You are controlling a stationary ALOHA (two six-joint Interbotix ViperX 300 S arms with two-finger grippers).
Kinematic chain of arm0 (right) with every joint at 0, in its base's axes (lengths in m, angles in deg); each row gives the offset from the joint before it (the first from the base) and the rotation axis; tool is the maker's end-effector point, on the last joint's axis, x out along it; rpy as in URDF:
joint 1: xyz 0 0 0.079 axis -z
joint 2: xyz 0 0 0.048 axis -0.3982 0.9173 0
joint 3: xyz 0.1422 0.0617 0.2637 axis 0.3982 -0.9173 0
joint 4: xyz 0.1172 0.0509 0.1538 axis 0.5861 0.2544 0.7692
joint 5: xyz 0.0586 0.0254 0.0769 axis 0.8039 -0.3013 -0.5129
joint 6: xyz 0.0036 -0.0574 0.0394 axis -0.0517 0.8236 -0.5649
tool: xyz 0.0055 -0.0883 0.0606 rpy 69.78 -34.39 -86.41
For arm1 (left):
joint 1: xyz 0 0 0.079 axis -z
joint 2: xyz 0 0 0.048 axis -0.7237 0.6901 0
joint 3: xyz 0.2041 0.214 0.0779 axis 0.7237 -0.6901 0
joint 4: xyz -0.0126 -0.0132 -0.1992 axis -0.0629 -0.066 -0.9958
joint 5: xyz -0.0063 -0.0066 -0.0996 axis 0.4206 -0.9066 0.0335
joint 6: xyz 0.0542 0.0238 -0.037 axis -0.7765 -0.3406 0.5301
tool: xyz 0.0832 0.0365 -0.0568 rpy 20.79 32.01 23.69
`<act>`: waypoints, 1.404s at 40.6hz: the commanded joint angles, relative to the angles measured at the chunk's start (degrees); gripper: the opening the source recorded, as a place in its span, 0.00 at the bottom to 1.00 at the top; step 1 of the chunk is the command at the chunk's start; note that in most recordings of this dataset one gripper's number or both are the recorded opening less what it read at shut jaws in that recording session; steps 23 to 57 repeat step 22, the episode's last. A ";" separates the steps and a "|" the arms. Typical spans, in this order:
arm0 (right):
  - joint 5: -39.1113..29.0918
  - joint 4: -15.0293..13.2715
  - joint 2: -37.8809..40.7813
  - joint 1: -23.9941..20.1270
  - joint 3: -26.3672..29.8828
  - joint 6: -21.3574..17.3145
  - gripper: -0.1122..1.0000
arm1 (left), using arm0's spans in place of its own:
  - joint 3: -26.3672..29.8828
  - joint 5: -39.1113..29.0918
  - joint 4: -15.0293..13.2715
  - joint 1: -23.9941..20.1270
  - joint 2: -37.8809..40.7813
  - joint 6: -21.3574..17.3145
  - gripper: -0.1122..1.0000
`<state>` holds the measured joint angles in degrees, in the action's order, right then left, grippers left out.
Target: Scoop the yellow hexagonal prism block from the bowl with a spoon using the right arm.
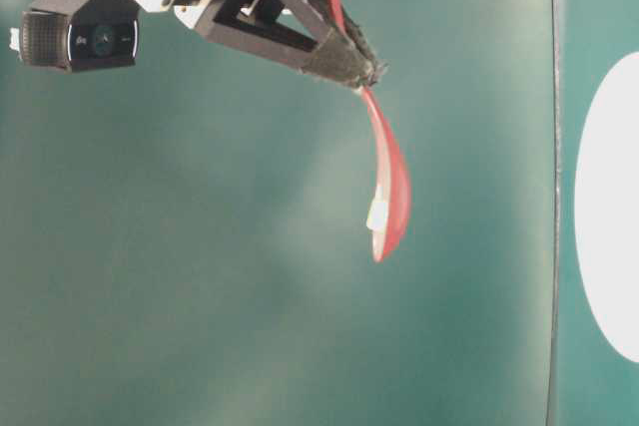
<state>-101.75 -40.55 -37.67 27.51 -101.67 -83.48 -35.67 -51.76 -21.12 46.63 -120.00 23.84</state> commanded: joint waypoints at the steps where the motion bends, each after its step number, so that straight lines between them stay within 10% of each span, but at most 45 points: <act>1: 0.53 -0.09 -1.14 -0.18 0.53 0.09 0.30 | 1.76 0.62 0.18 0.00 0.53 0.09 0.10; 57: 1.49 0.00 -1.14 -0.18 0.44 0.00 0.30 | 1.76 0.62 0.18 0.00 0.53 0.09 0.10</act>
